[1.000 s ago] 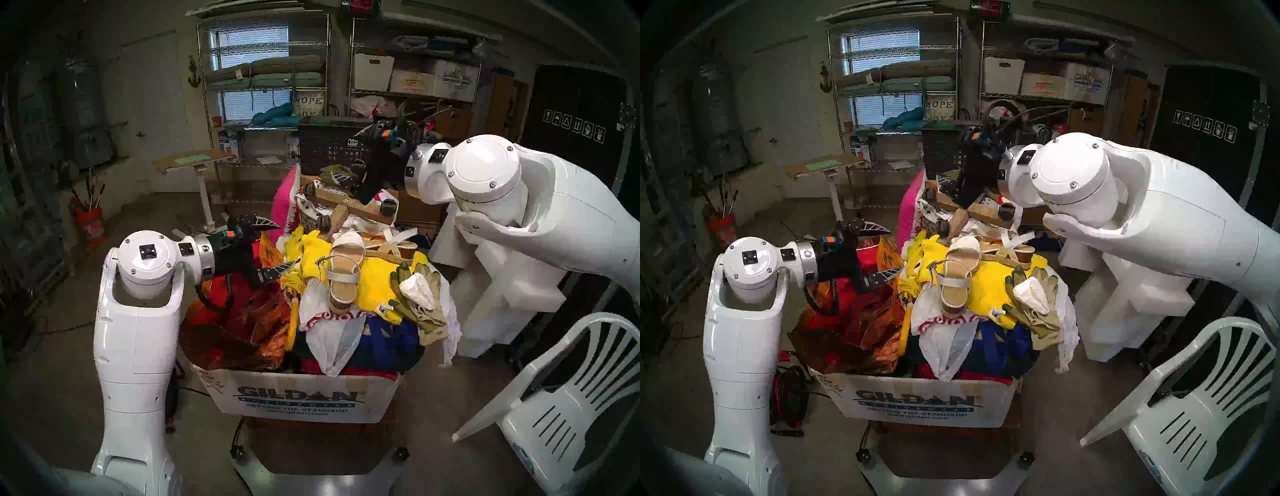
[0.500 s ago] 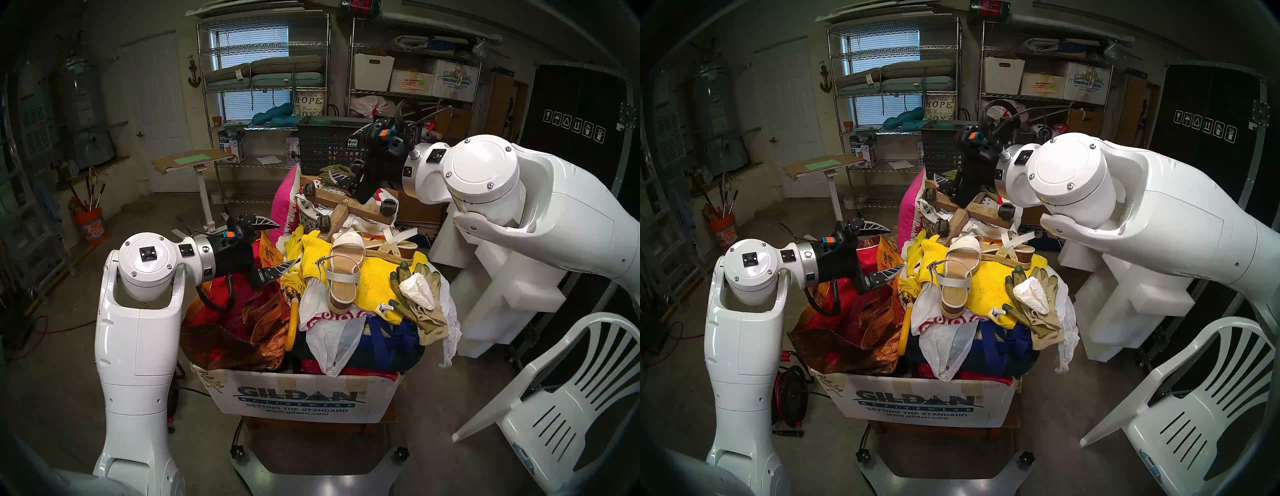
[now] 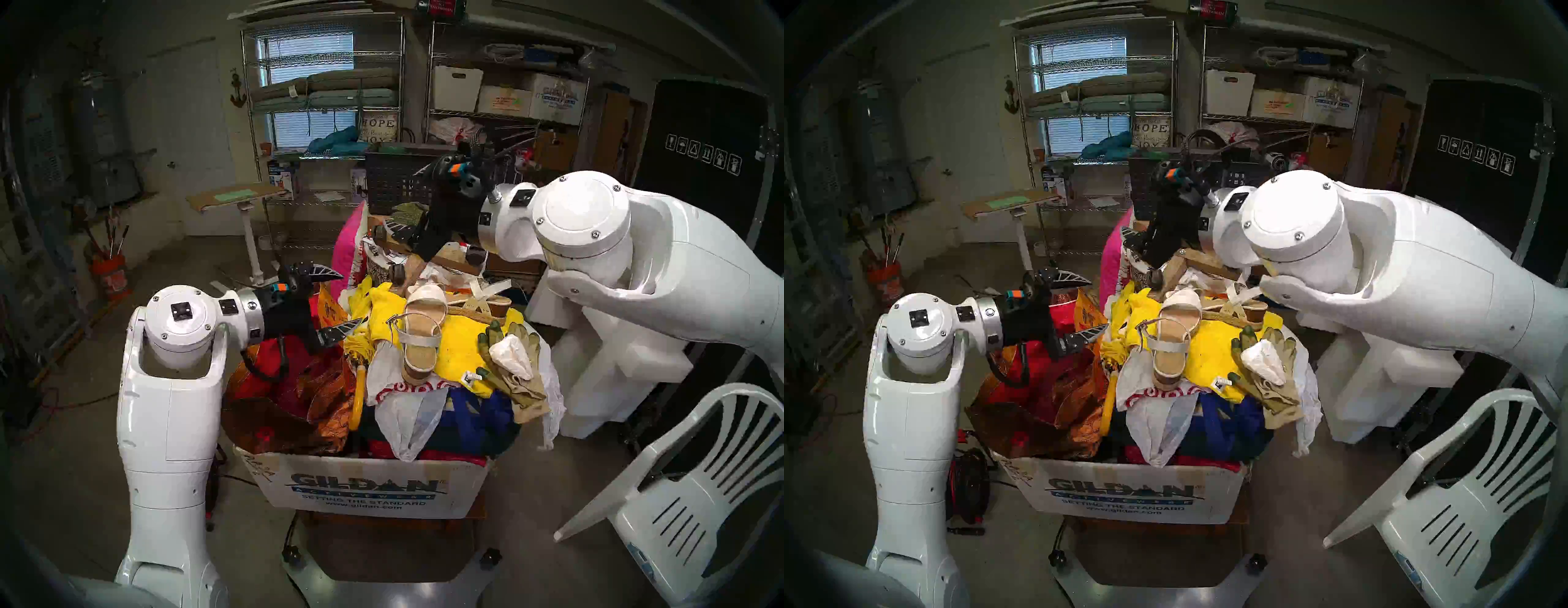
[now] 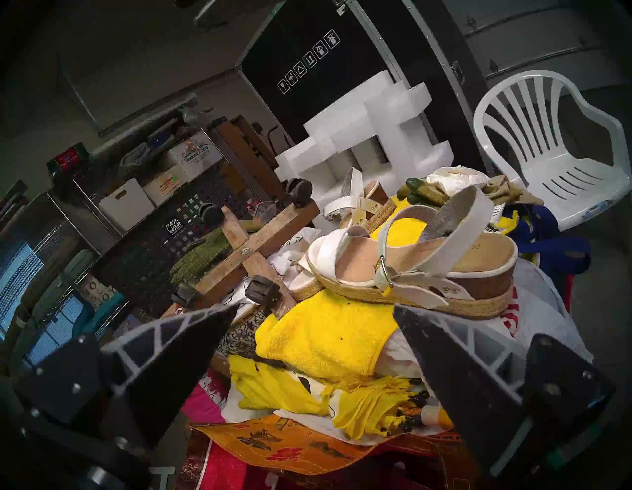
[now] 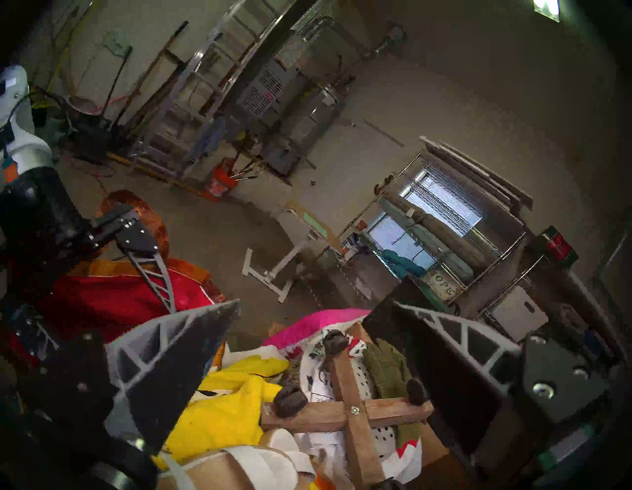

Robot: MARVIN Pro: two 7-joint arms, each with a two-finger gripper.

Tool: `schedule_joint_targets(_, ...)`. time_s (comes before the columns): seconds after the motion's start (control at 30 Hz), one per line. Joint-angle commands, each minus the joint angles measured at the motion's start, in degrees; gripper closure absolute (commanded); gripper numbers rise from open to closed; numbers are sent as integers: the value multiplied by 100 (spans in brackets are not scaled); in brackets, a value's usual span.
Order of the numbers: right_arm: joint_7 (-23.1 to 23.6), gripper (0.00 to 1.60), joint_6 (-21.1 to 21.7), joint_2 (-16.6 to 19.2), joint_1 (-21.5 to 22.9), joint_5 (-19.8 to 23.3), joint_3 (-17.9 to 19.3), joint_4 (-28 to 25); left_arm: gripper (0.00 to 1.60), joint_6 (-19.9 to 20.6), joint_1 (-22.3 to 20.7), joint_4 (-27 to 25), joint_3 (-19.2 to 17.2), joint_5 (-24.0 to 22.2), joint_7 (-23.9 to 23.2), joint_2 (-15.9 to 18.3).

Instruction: Unbuckle a shoe

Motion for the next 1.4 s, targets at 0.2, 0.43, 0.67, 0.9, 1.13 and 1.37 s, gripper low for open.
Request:
schedule_joint_targets(0.2, -730, 0, 901, -726, -263, 1061, 68, 199, 0, 16, -55, -99, -8, -18, -5, -13)
schedule_joint_targets(0.43, -1035, 0, 1158, -829, -353, 1503, 162, 191, 0, 17, -55, -100, -10, -15, -9, -16)
schedule_joint_targets(0.67, -1335, 0, 1480, -743, -455, 2153, 314, -213, 0, 13, -56, -99, -12, -13, -10, -20)
schedule_joint_targets(0.9, -2020, 0, 1852, -697, -446, 2591, 421, -547, 0, 13, -56, -99, -14, -11, -12, -22)
schedule_joint_targets(1.13, -2589, 0, 1793, -588, -443, 2364, 395, -686, 0, 11, -57, -98, -15, -10, -14, -25)
schedule_joint_targets(1.37, -2757, 0, 1787, -608, -469, 2395, 389, -716, 0, 14, -57, -101, -16, -8, -16, -26)
